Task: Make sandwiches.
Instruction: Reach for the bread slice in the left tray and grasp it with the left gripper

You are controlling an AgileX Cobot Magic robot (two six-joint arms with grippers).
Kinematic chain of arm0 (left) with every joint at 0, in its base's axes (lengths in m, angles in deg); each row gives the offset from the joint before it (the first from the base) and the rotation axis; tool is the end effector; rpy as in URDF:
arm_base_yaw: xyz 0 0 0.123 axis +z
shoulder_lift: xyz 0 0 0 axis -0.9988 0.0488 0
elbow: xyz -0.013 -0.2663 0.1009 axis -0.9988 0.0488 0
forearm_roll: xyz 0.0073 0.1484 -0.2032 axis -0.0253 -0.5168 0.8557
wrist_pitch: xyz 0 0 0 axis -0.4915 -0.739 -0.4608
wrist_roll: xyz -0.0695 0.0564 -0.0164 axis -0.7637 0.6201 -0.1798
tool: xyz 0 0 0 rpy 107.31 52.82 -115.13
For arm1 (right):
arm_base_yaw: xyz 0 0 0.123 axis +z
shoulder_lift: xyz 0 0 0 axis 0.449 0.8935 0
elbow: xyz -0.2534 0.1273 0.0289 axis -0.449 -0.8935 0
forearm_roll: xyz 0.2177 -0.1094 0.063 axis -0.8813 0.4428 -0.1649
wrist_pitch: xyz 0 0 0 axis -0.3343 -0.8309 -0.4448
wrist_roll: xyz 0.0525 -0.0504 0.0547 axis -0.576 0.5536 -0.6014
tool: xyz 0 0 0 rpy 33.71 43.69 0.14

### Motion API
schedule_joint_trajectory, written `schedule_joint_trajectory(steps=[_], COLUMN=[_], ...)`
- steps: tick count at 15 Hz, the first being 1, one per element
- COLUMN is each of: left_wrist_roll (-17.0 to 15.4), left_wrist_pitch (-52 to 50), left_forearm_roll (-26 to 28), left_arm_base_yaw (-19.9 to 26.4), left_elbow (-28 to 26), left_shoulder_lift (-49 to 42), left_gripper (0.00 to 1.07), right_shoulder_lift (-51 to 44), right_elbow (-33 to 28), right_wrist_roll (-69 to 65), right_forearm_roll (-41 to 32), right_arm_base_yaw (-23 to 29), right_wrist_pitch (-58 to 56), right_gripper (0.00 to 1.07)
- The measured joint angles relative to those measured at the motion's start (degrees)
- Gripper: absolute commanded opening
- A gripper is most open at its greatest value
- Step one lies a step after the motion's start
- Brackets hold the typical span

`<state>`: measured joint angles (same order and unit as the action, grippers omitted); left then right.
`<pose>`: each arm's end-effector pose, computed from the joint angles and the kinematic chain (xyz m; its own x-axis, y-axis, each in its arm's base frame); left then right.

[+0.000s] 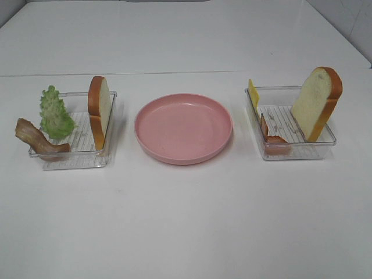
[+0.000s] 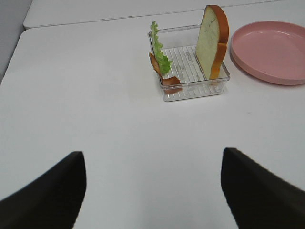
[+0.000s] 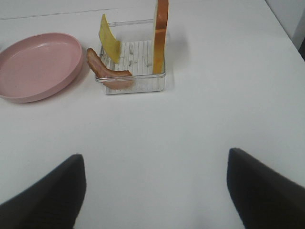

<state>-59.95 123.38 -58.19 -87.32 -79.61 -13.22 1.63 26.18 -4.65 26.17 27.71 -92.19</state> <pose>-0.0057 -0.0066 0.2783 -0.4422 0.0278 -0.8965 0.0786 0.9969 -0.0079 -0.0058 0.0007 0.2777 -0.4477 0.0144 -0.8941 -0.0167 0.9996 0.0245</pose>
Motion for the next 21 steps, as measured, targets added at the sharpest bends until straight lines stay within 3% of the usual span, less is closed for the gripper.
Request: schedule_joint_trajectory(steps=[15,18,21], left_wrist_roll=[0.0,0.0,0.0], left_wrist_pitch=[-0.63,-9.51,-21.14], left_forearm_roll=[0.17,0.4,2.01], left_arm_base_yaw=[0.0,0.0,0.0], left_elbow=[-0.4,-2.58,-3.27], left_shoulder_lift=[0.29,5.79,18.62], left_gripper=[0.74,0.74,0.74], right_shoulder_lift=[0.0,0.0,0.0], right_elbow=[0.0,0.0,0.0], right_wrist_roll=[0.0,0.0,0.0], right_forearm_roll=[0.0,0.0,0.0], right_arm_base_yaw=[0.0,0.0,0.0], right_wrist_pitch=[0.0,0.0,0.0], right_gripper=[0.76,0.76,0.76])
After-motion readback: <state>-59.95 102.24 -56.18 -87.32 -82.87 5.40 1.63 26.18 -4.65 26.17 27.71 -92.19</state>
